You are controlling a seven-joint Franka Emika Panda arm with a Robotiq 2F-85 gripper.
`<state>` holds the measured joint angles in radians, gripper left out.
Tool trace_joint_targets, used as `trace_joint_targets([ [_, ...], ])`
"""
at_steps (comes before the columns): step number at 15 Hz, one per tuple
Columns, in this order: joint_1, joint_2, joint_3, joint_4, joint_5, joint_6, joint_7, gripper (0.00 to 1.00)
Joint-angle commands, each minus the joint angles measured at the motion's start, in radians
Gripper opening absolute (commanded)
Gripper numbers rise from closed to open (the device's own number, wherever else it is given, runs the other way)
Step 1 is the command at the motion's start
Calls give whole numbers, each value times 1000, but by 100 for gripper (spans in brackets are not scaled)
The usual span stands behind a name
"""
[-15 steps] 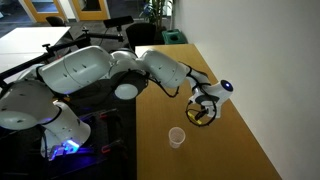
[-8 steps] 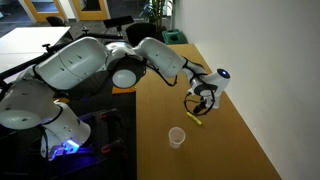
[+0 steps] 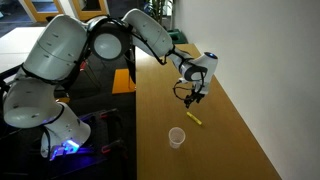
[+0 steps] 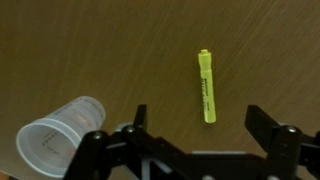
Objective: Pick the marker from the cup and put it on the table
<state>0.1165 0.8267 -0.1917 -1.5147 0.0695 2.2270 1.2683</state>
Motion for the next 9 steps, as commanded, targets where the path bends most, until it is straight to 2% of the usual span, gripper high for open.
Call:
trace_joint_targets([
  [1,51,-168,-27,-228,-66,29,83,100],
  [5,57,-256,-22,-337,-123,28,144,100],
  [6,26,-175,5,-233,-110,-2,114,100],
  [9,23,-183,10,-245,-112,-2,116,100],
])
